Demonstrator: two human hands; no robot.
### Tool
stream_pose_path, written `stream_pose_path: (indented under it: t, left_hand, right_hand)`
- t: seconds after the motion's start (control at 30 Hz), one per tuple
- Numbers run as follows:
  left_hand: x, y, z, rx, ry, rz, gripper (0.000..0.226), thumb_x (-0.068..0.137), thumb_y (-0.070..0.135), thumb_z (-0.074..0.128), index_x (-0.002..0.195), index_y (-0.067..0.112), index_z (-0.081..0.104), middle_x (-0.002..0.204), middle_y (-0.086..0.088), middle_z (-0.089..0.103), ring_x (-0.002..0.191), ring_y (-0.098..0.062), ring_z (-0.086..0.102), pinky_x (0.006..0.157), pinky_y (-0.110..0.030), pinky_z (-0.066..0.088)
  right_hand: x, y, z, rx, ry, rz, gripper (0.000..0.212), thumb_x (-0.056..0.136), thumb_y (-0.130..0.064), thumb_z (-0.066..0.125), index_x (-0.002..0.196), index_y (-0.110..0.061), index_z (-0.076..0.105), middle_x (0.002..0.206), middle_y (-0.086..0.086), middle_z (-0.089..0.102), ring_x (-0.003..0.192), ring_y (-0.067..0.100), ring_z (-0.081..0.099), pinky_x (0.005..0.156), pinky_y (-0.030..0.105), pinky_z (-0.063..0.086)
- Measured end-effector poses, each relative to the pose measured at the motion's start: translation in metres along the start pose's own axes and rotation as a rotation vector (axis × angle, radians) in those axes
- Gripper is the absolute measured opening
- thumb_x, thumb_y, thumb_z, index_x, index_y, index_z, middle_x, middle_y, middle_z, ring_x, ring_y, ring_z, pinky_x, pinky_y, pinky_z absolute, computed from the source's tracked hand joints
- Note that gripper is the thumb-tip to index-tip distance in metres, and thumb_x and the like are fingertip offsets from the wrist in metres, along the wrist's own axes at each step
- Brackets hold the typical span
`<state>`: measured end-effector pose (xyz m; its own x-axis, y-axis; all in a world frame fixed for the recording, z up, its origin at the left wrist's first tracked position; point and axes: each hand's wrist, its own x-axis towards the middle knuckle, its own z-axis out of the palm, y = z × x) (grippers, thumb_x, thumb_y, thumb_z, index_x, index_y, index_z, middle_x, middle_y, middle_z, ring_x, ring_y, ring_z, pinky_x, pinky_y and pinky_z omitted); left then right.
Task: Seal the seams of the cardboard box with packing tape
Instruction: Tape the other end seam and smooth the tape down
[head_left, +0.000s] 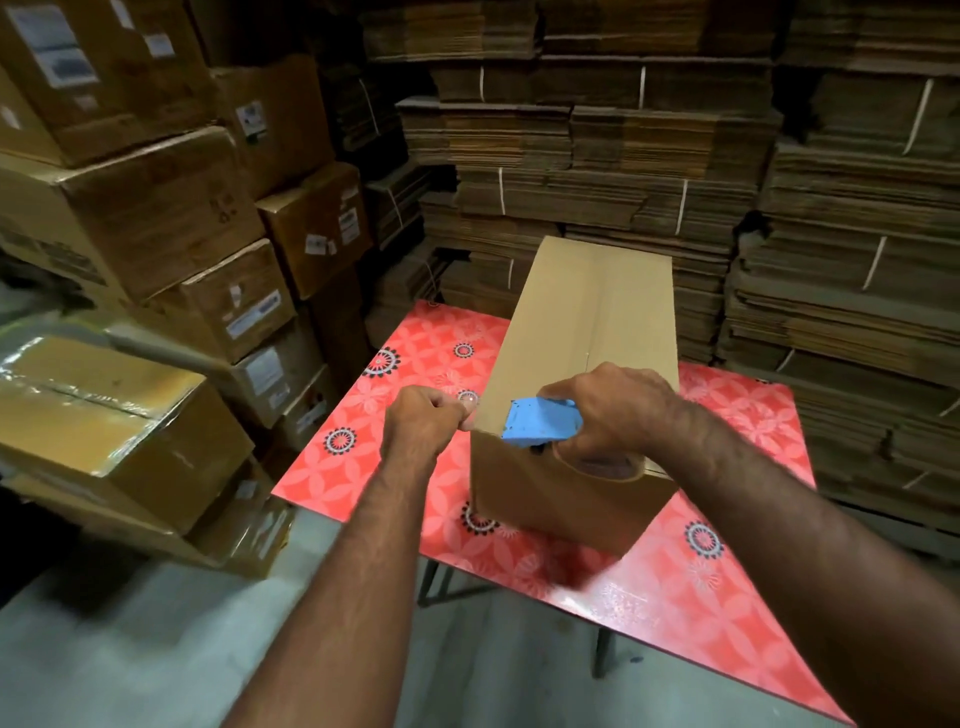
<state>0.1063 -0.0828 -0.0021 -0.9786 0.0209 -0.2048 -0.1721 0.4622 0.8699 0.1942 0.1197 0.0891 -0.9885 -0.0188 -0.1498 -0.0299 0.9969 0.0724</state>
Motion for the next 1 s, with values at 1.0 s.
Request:
stream_pose_path:
  t: [1.0]
  left_hand:
    - [0.009, -0.035, -0.011, 0.031, 0.033, 0.056, 0.017, 0.086, 0.019, 0.064, 0.102, 0.021, 0.07, 0.102, 0.0, 0.073, 0.091, -0.02, 0.064, 0.085, -0.03, 0.053]
  right_hand:
    - [0.024, -0.036, -0.007, -0.168, -0.187, 0.065, 0.061, 0.073, -0.071, 0.063, 0.128, -0.047, 0.053, 0.103, -0.012, 0.064, 0.086, 0.017, 0.052, 0.066, 0.033, 0.043]
